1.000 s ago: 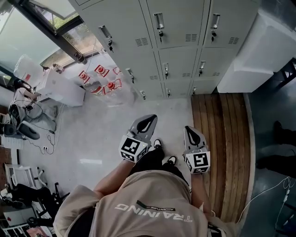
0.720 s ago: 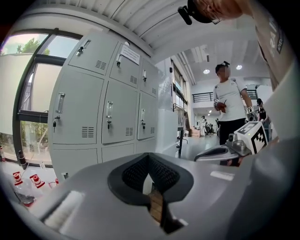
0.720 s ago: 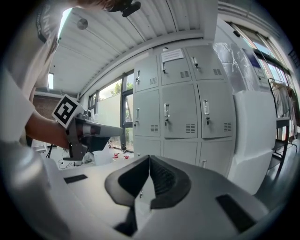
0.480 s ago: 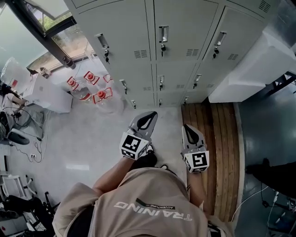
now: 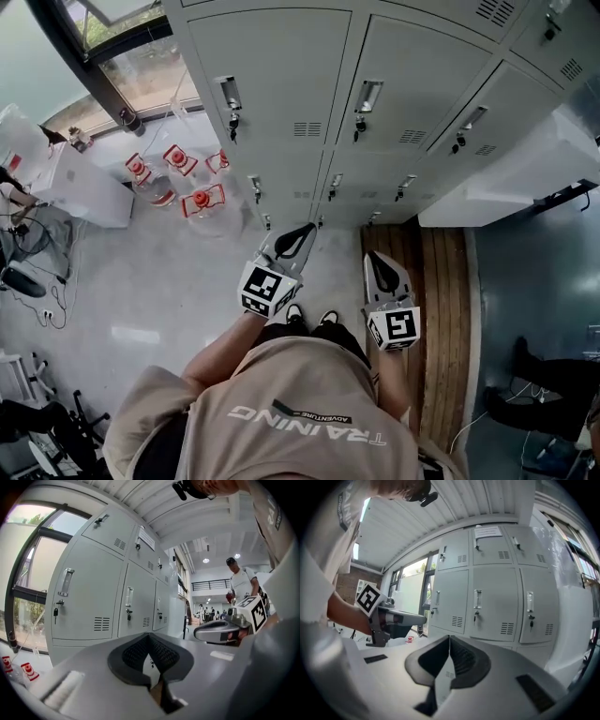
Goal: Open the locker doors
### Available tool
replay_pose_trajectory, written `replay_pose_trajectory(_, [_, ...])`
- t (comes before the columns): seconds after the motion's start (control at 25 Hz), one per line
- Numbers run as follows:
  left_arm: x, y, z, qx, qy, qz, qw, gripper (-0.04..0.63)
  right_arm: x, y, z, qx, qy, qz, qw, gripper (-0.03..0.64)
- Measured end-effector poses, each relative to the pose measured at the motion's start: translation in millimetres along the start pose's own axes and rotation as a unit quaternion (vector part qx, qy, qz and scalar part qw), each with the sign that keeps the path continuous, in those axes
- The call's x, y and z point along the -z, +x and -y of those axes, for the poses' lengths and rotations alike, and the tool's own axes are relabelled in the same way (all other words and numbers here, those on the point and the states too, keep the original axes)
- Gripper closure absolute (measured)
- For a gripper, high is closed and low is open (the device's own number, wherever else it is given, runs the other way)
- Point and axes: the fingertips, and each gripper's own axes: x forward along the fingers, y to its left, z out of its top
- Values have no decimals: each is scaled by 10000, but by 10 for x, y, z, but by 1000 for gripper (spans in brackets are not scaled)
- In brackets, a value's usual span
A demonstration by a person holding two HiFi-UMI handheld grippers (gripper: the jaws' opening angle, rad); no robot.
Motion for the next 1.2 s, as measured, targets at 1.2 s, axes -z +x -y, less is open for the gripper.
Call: replay_pose_trajectory(1.2, [505, 296, -68, -795, -104, -155, 9967, 589, 813, 358, 436, -549, 409, -8, 9977, 604])
